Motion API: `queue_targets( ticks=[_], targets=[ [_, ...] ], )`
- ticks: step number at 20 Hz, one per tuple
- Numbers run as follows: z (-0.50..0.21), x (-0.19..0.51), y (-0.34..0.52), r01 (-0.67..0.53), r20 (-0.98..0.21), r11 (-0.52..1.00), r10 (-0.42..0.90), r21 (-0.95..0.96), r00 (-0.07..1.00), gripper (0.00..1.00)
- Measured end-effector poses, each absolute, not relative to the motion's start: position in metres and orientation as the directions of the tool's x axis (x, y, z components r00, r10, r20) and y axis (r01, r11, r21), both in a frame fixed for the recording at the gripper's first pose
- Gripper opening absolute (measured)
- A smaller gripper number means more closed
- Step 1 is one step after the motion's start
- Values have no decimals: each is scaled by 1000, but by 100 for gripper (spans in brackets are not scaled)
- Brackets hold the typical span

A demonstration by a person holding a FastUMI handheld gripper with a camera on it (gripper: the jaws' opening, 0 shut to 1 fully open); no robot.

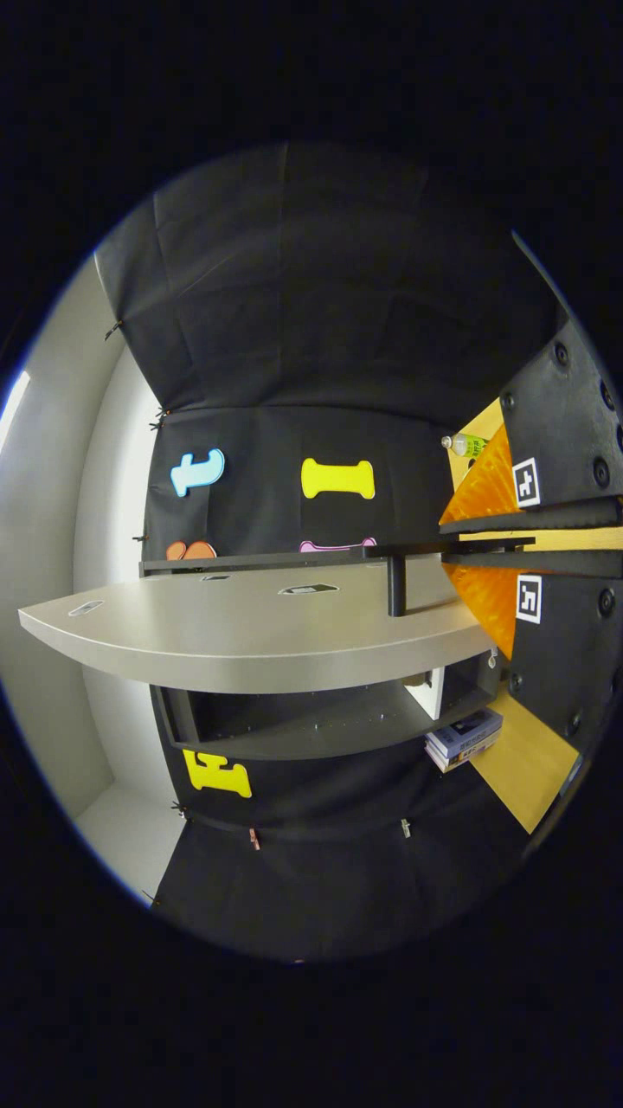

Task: Open the shoe cabinet door, grab the shoes and put them into the shoe cabinet, then close the shoe cabinet door.

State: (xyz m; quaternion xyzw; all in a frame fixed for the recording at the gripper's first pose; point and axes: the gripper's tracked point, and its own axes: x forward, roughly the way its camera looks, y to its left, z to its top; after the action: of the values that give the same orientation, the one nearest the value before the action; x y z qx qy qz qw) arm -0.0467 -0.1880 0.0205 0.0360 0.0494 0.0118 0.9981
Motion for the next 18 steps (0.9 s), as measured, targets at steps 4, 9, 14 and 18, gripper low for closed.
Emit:
queue_targets(
  ticks=[4,9,14,18],
  targets=[
    [21,-46,-202,-39,-95,995,47,88,994,14],
    [23,-53,-215,-49,-86,995,56,87,995,16],
    [18,-88,-231,21,-90,999,-17,47,996,24],
    [6,-122,-206,-10,-129,999,16,46,991,33]
  ],
)
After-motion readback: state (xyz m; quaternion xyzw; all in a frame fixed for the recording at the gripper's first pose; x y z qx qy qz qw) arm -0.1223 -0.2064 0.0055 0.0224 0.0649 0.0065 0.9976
